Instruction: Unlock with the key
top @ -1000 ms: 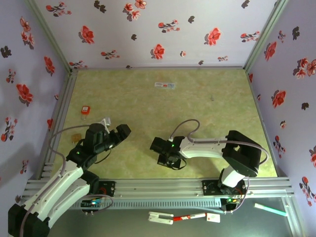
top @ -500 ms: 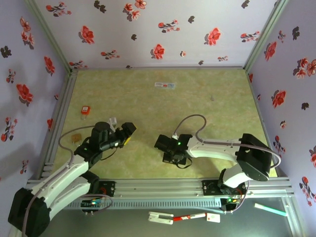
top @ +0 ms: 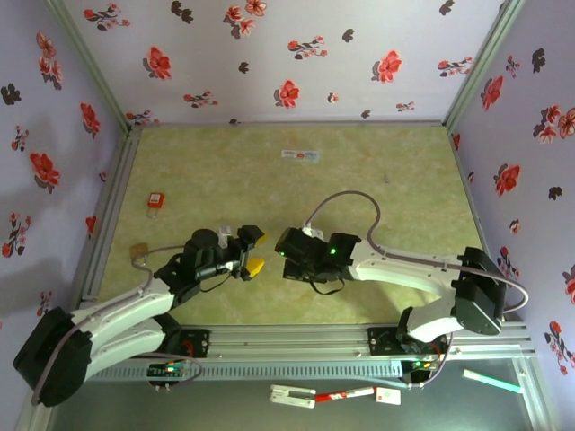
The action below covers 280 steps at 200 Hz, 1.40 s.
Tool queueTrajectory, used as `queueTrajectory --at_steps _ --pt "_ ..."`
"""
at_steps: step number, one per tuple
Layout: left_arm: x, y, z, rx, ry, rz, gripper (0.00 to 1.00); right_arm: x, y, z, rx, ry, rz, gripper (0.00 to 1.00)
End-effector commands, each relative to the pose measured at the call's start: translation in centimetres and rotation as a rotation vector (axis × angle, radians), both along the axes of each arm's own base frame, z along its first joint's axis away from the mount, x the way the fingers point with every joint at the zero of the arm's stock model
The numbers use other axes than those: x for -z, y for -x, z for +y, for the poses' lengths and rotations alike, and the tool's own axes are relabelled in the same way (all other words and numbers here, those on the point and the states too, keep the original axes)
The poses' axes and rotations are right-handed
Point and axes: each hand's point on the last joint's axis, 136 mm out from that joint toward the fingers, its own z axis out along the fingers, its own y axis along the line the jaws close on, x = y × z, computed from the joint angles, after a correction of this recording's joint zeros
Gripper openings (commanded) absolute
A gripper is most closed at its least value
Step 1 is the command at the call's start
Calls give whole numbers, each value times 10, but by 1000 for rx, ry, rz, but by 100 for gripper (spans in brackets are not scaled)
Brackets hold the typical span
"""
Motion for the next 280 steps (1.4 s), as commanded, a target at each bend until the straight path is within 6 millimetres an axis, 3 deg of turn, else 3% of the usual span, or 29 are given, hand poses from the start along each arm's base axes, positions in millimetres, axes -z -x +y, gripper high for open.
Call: queueTrajectory --at_steps 1,60,156,197,235,280 --pt "-6 -2 -11 -56 137 71 88 -27 -16 14 -11 -76 -95 0" --pt "1 -1 -30 -56 194 142 90 -48 -21 29 -39 -150 -158 0" --pt "-3 -6 -47 -49 251 142 88 -57 -14 49 -88 -228 -185 0" --pt "-10 -17 -45 -93 291 107 72 -56 -6 55 -103 -260 -180 0" --pt "-11 -21 -39 -117 296 77 57 -55 -3 49 -103 -261 -190 0" --pt "-5 -20 -29 -137 280 73 48 -57 -2 37 -99 -248 -210 0"
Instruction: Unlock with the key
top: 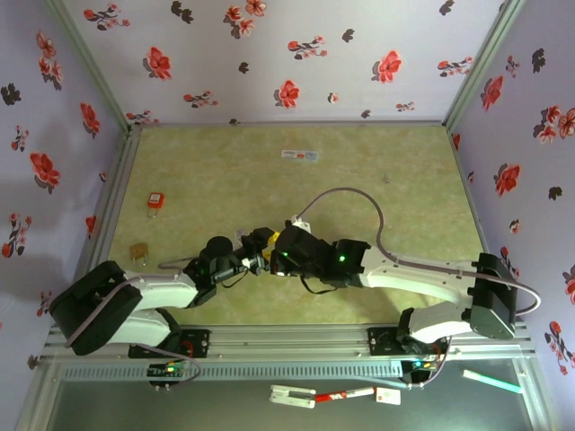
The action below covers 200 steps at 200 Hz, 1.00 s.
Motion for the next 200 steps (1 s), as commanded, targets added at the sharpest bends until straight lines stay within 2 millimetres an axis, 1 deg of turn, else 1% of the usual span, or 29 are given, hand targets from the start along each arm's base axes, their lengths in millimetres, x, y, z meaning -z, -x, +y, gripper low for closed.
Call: queueTrajectory --at_steps 1,25,56,83,99,112,135,153,158,160,163,171,175,180,191,200 --pt "-7 -4 6 -30 22 -24 47 -6 -1 -8 10 3 -41 0" --pt "-7 -5 7 -31 16 -29 40 -9 -1 -9 1 2 -49 0" --pt "-7 -5 6 -28 14 -32 31 -4 0 -10 -2 3 -44 0" --pt "-7 -6 7 -29 8 -38 21 -4 1 -12 -2 5 -51 0" --pt "-5 -7 9 -35 4 -43 11 -3 0 -17 2 15 -59 0" --pt "-6 -7 9 -32 -2 -59 0 -2 2 -20 -7 20 -58 0" --pt "-10 -9 6 -16 -32 -88 0 -7 2 -20 -9 0 -61 0" --pt "-17 -11 4 -6 -62 -135 0 -22 -1 -12 -1 -95 -73 0" --pt "-15 -10 5 0 -82 -144 0 -25 -2 -10 3 -119 -76 4" --pt "-25 -14 2 -3 -74 -164 0 -27 -3 -10 4 -127 -78 7" --pt "-28 -15 2 -2 -80 -180 0 -30 -4 -10 9 -142 -79 11" --pt "-34 -18 3 -2 -105 -219 0 -36 -7 -10 25 -174 -83 33" --pt "-38 -20 5 -3 -117 -238 0 -41 -9 -11 32 -194 -87 42" --pt "-42 -22 6 -2 -139 -269 0 -45 -11 -12 43 -218 -90 51" --pt "-54 -26 11 -4 -196 -351 0 -56 -15 -16 74 -284 -94 63" --pt "-64 -29 16 -2 -261 -425 0 -66 -19 -19 92 -350 -100 69"
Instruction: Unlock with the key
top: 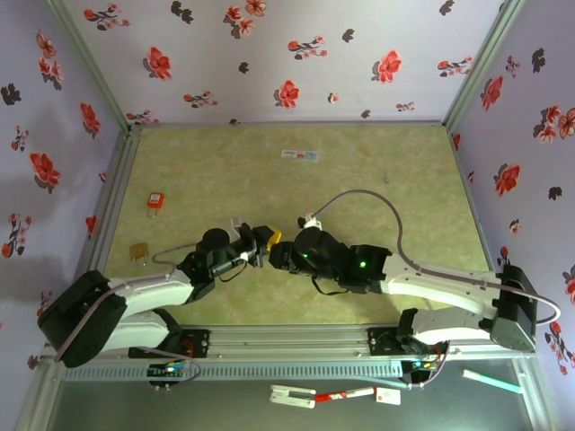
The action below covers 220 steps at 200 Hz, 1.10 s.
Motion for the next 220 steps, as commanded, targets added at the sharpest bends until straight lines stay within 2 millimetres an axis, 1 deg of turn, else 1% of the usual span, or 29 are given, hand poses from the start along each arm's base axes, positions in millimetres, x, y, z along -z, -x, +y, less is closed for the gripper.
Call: queueTrajectory --at_steps 1,8,13,18,31,45,68,86,147,158,181,201,220 --pt "-27 -11 10 -2 -173 -219 0 -38 -13 -3 62 -204 -33 70" --pt "-36 -12 14 -5 -229 -280 0 -44 -16 -6 81 -250 -27 71" --pt "-43 -13 16 -9 -261 -323 0 -44 -18 -8 91 -276 -18 71" --pt "-54 -13 17 -12 -277 -376 0 -49 -21 -10 99 -313 -15 71" --pt "-71 -15 21 -31 -301 -466 0 -55 -24 -10 105 -410 -1 71" --pt "-79 -16 24 -47 -314 -509 0 -64 -25 -5 96 -494 -2 69" --pt "-88 -17 21 -45 -311 -558 0 -72 -25 3 69 -554 -10 66" --pt "-89 -18 21 -54 -310 -566 0 -74 -27 7 71 -610 -7 62" --pt "-91 -15 22 -66 -277 -571 0 -53 -31 21 67 -619 32 45" --pt "-91 -14 22 -64 -278 -571 0 -54 -32 22 67 -630 31 41" --pt "-88 -12 23 -66 -268 -567 0 -55 -33 24 65 -623 24 38" --pt "-86 -11 22 -65 -257 -565 0 -54 -34 25 65 -629 23 33" --pt "-88 -10 22 -70 -245 -569 0 -55 -35 26 63 -644 22 29"
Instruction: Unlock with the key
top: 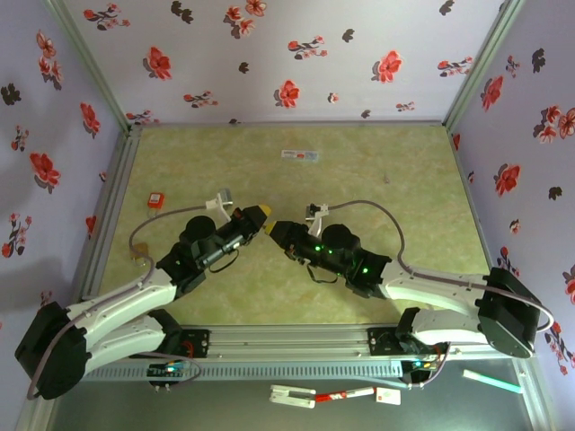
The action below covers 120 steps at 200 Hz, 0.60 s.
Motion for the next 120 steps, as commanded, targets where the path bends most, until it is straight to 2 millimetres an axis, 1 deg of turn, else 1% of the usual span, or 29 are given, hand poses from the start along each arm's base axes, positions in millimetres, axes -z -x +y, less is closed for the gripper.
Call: queueTrajectory --at_steps 1,54,97,120 --pt "-13 1 2 -15 39 -48 0 -10 -3 2 -3 -51 -22 29" --pt "-14 3 1 -10 58 -50 0 -9 -4 3 -4 -60 -23 19" --pt "-13 5 1 -7 89 -50 0 -11 -5 4 -5 -73 -30 13" --pt "-12 6 0 -2 100 -48 0 -15 -6 5 -11 -90 -41 11"
